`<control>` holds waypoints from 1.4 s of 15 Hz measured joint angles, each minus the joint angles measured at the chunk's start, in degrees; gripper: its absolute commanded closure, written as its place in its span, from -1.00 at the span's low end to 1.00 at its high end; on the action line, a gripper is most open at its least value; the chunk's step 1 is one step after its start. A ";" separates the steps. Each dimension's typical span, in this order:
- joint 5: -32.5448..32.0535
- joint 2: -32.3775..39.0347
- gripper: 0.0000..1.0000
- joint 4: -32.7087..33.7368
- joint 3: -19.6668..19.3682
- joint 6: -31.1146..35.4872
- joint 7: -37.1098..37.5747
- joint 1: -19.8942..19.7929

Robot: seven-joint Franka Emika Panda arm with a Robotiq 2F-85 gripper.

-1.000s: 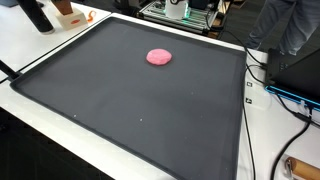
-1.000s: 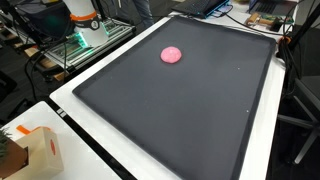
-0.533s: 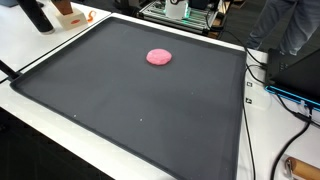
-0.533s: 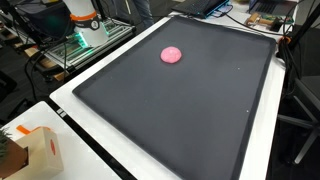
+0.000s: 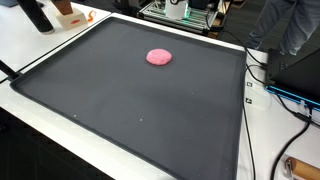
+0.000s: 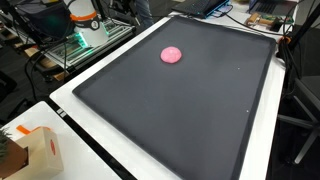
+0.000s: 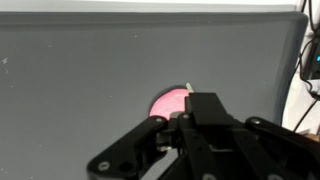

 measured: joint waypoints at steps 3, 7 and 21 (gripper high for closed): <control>6.26 4.93 0.94 1.04 -3.14 -0.11 -8.21 0.07; 15.23 11.42 0.94 2.86 -4.82 -0.12 -17.35 -0.04; 33.93 33.43 0.94 13.83 2.28 0.32 -32.56 -7.88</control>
